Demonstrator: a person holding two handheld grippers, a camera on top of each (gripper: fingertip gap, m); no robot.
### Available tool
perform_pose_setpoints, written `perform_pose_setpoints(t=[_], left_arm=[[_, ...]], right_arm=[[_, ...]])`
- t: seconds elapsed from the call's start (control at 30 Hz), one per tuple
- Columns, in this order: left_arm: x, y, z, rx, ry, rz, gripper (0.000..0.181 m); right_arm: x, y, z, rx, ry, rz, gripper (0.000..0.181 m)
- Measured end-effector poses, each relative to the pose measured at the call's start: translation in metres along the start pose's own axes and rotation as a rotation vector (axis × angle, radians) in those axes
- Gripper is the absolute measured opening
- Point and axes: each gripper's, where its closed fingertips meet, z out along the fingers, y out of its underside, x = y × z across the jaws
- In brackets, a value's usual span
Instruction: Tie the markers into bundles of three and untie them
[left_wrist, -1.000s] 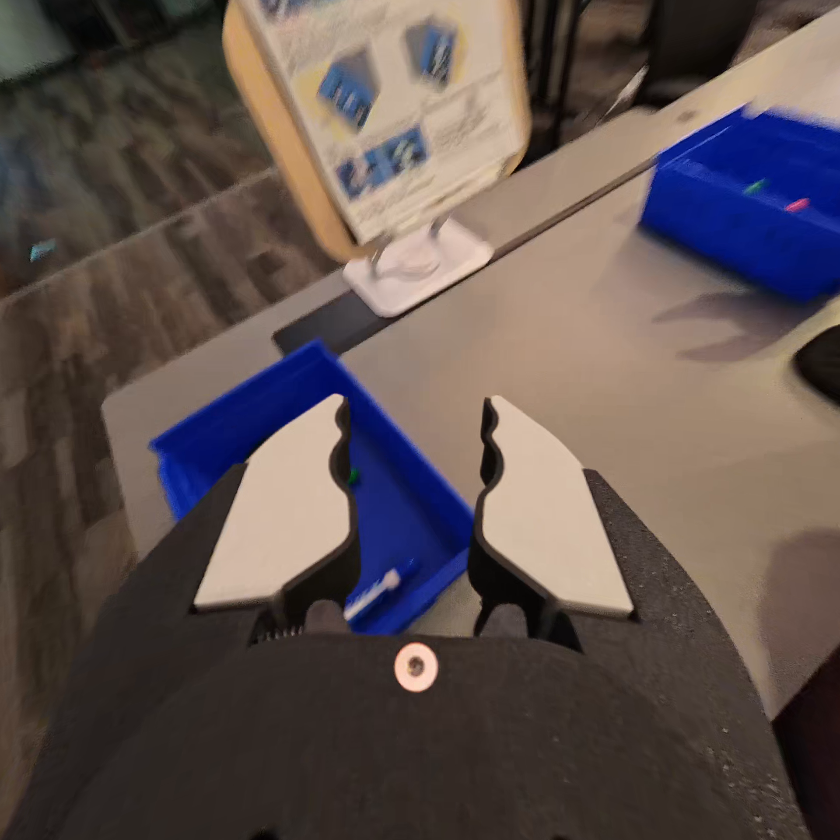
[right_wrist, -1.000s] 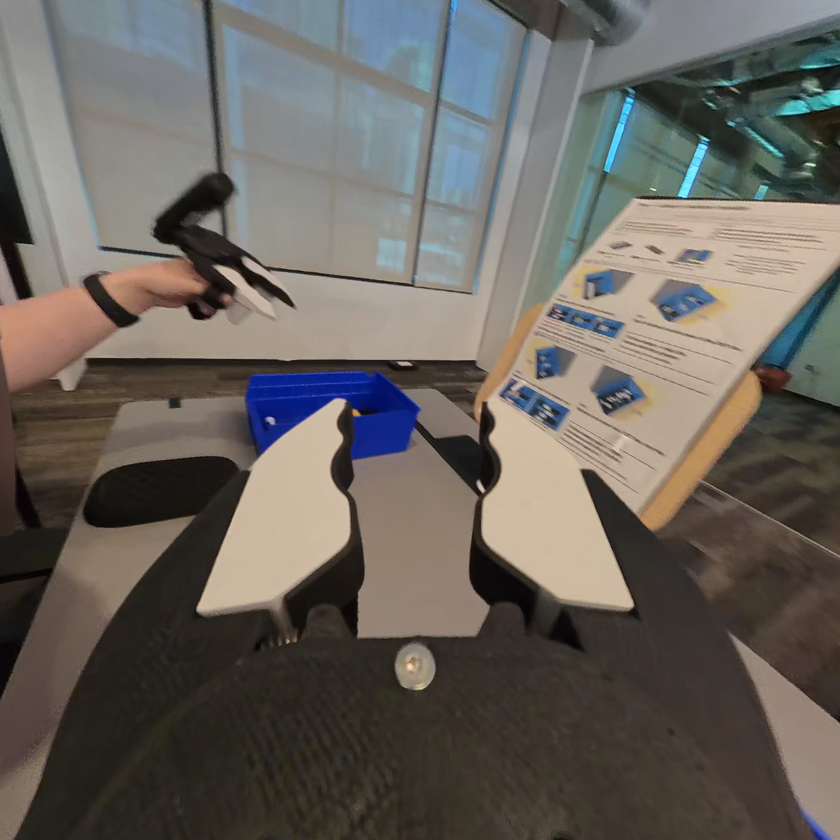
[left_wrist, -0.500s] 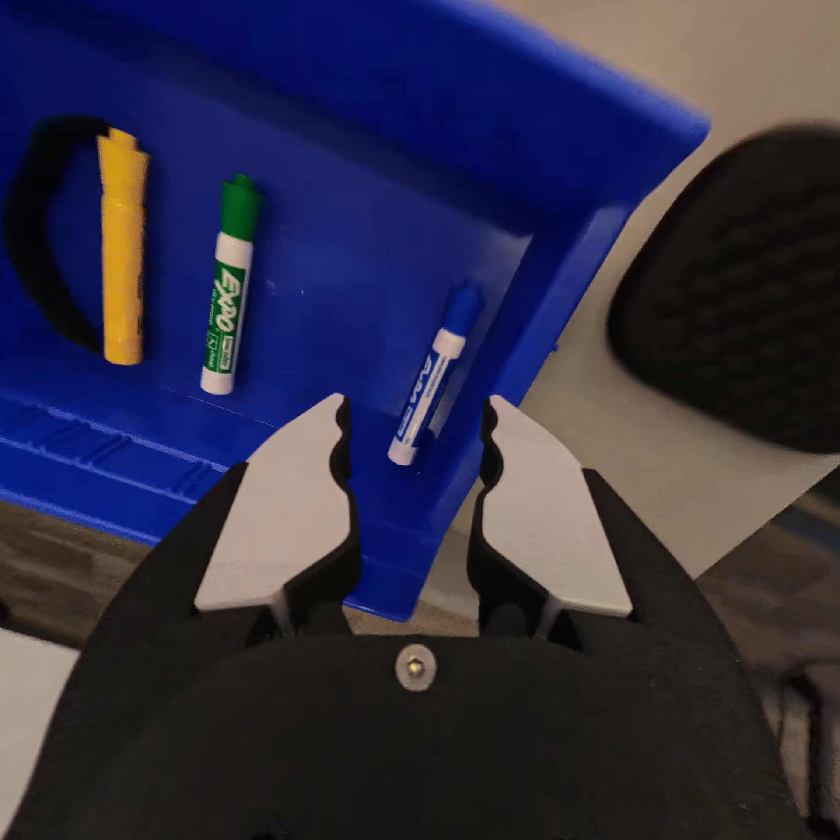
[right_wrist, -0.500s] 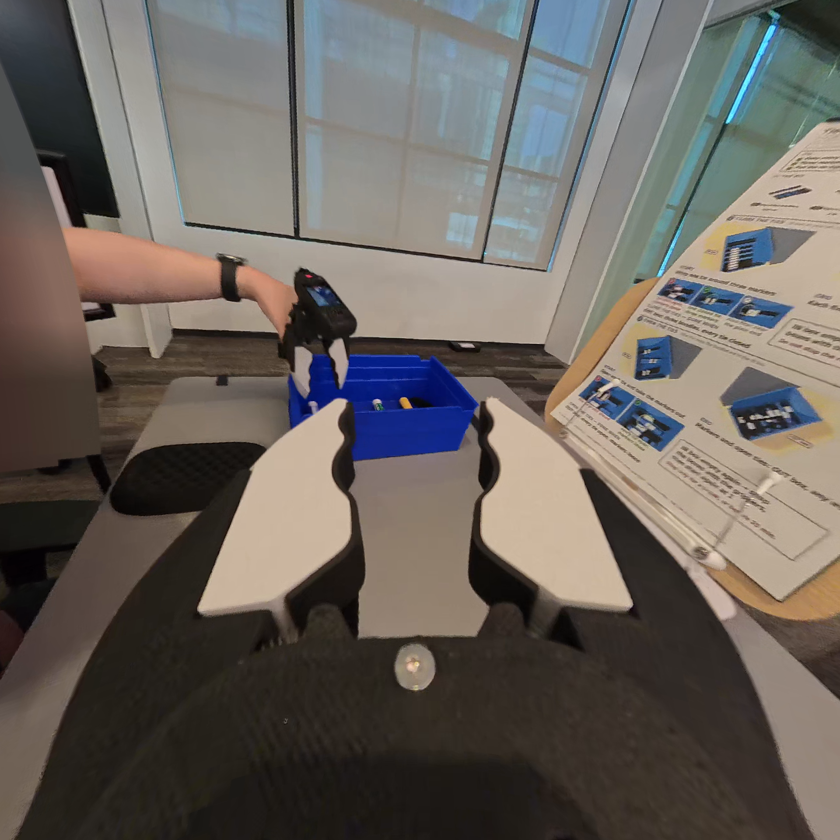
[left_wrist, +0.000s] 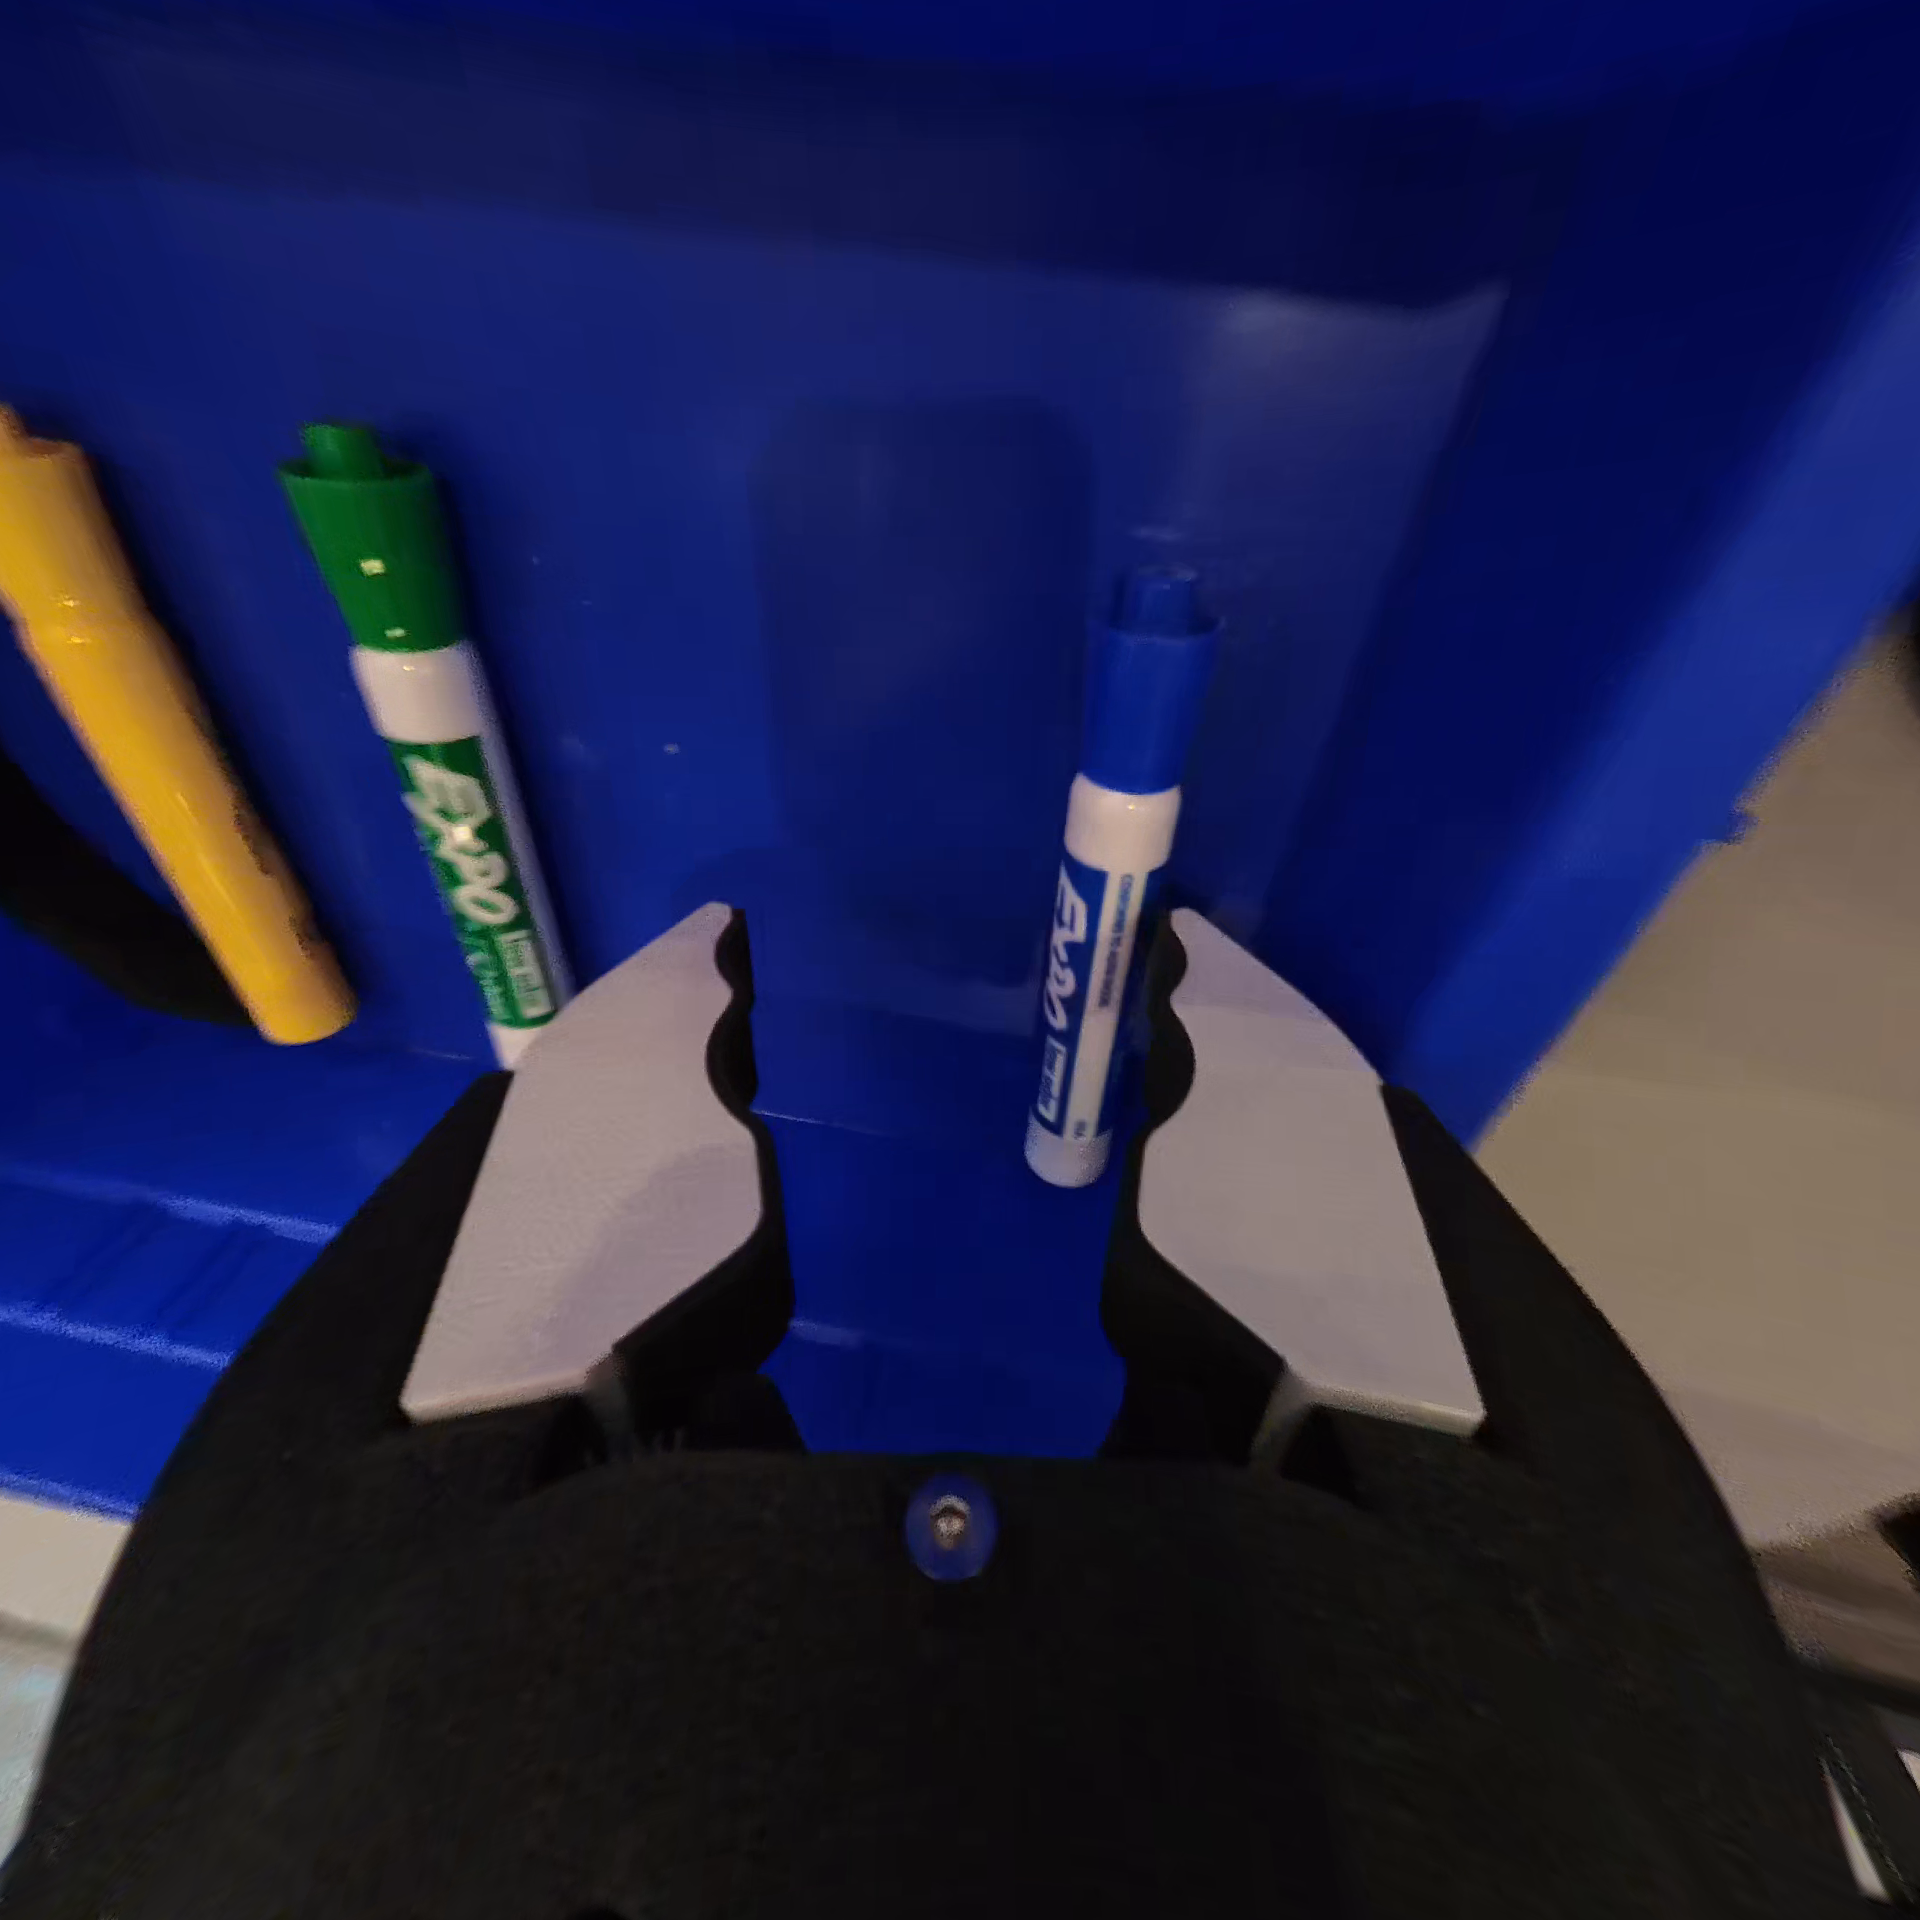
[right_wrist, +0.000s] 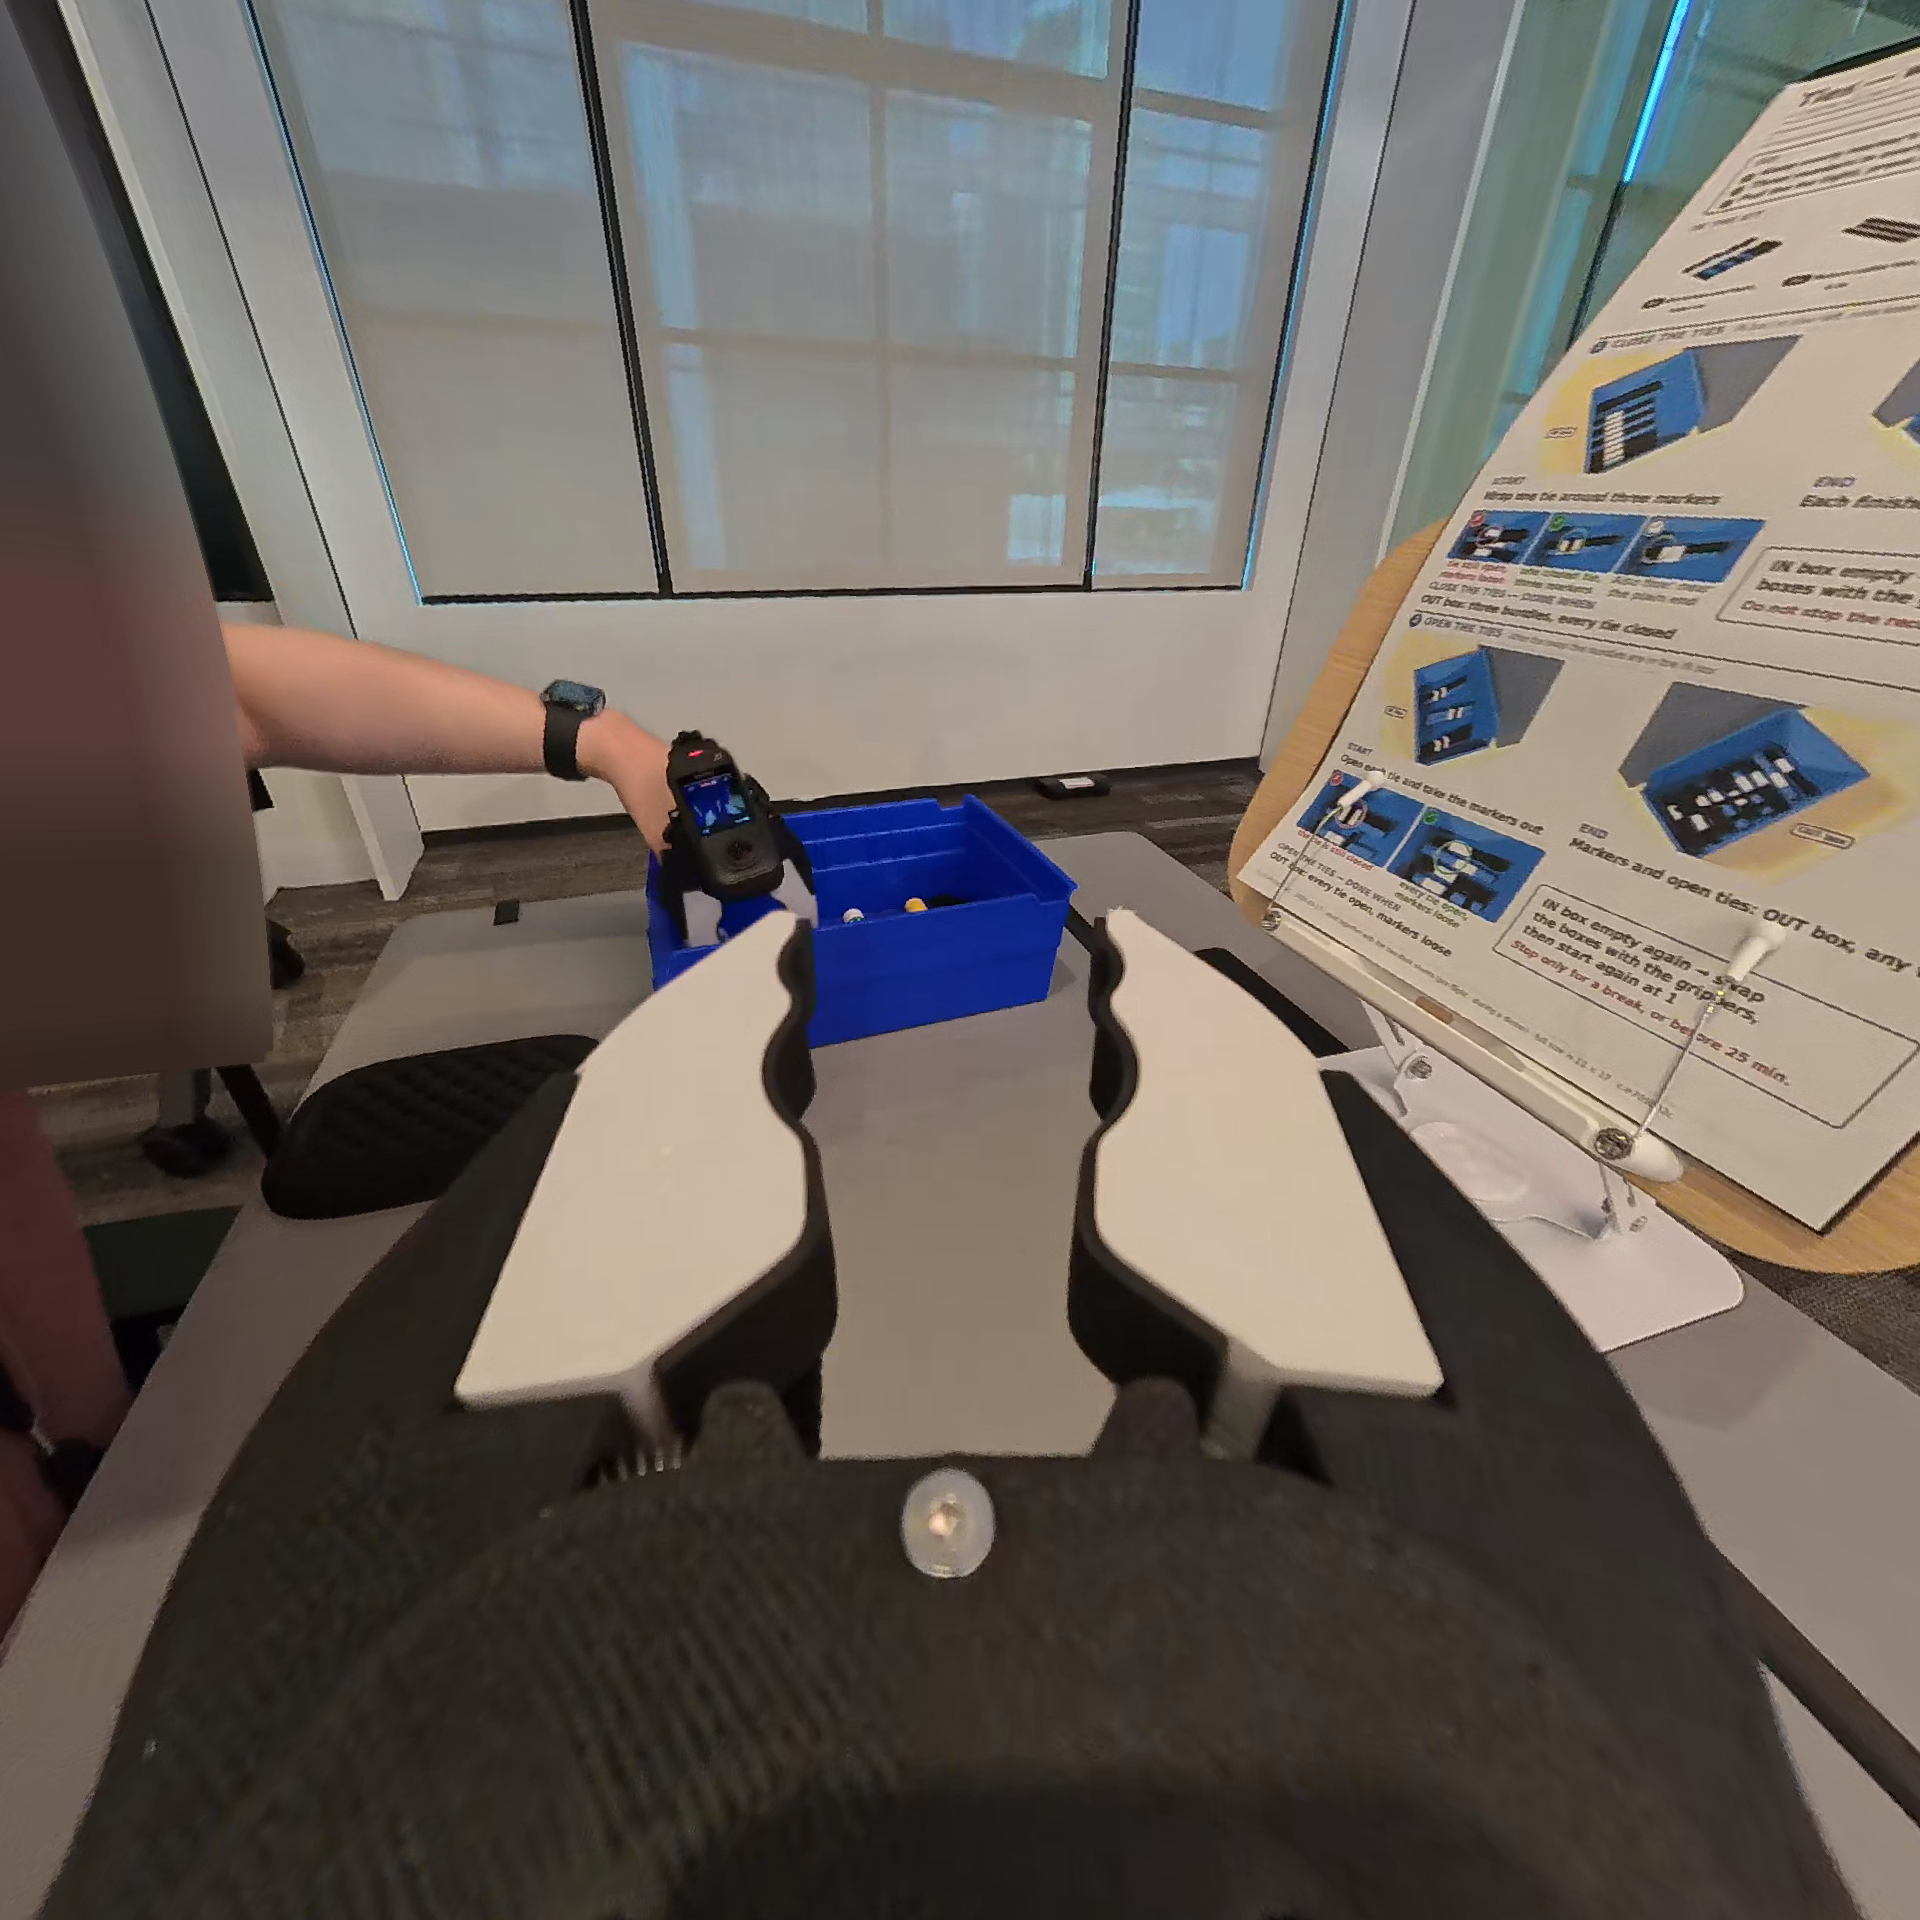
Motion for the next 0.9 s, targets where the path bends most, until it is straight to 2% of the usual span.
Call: perform_pose_setpoints(t=[0.07, 0.17, 0.3, 0.43, 0.53, 0.63, 0.73, 0.9], left_arm=[[-0.015, 0.001, 0.004, 0.013, -0.079, -0.006, 0.072], [-0.033, -0.007, 0.001, 0.106, -0.102, -0.081, 0.073], [-0.053, -0.006, 0.007, 0.109, -0.080, -0.108, 0.082], [-0.054, -0.006, 0.013, 0.073, 0.017, -0.093, 0.083], [-0.045, 0.005, 0.015, -0.038, 0.110, -0.127, 0.068], [-0.027, 0.020, 0.013, -0.150, 0.182, -0.209, 0.042], [-0.020, 0.023, 0.012, -0.177, 0.171, -0.265, 0.038], [-0.016, 0.016, 0.005, -0.121, 0.177, -0.332, 0.036]], right_arm=[[0.004, 0.000, -0.002, 0.008, 0.008, 0.013, 0.051], [0.008, 0.002, -0.004, 0.011, 0.008, 0.028, 0.051], [0.008, 0.007, -0.002, -0.009, 0.005, 0.037, 0.051], [0.008, 0.011, -0.001, -0.024, 0.004, 0.034, 0.050], [0.009, 0.015, 0.000, -0.035, 0.000, 0.046, 0.050], [0.010, 0.017, 0.001, -0.044, -0.004, 0.043, 0.050], [0.010, 0.015, 0.000, -0.033, -0.008, 0.042, 0.049], [0.011, 0.011, -0.003, -0.014, -0.007, 0.044, 0.049]])
